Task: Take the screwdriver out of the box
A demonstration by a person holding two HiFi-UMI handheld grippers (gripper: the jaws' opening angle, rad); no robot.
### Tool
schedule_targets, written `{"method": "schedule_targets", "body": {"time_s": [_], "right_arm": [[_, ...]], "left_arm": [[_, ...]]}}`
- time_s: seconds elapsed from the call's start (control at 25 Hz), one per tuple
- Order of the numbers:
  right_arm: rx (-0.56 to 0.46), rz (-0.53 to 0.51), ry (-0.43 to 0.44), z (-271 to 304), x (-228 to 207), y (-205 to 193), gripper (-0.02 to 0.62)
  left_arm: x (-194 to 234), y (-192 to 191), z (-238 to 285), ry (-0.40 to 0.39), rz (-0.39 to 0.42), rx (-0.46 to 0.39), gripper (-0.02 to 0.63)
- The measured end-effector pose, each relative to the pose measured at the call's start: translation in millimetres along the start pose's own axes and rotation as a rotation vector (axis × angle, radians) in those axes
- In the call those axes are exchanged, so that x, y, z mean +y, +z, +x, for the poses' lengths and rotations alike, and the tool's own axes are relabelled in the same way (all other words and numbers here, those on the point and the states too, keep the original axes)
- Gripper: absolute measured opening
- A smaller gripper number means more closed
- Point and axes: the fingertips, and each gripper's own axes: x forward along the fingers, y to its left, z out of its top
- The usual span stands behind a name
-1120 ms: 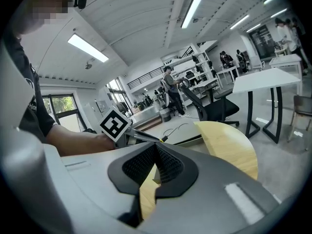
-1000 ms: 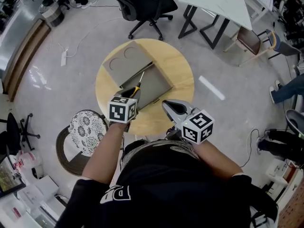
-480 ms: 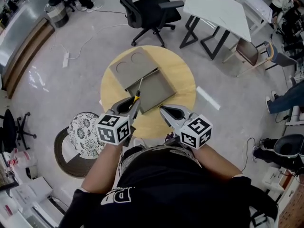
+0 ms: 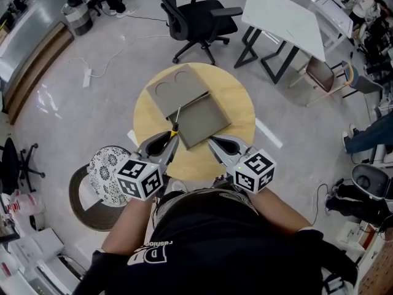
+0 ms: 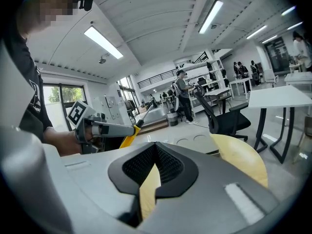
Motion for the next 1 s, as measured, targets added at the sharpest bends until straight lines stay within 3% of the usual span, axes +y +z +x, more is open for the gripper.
{"method": "schedule_targets", "body": {"time_s": [0.32,0.56,1.0], "right_arm": [[-0.02,0.009,-0.007,0.6,2.3,0.7,-0.005],[-0.026,0.011,-0.019,1.9,1.5,1.8,-0.005],[-0.04,0.016,-0.032,-0.4,4.3,-0.9,-0.005]], "left_arm": [[-2.4,8.9,-17.7,-0.008,0.008,-0.038,0.135],[-6.3,8.3,-19.4,-0.003,0.051,-0.029,0.135],[-8.4,8.3,-23.2,-0.004,0.054,-0.033,0.135]]}}
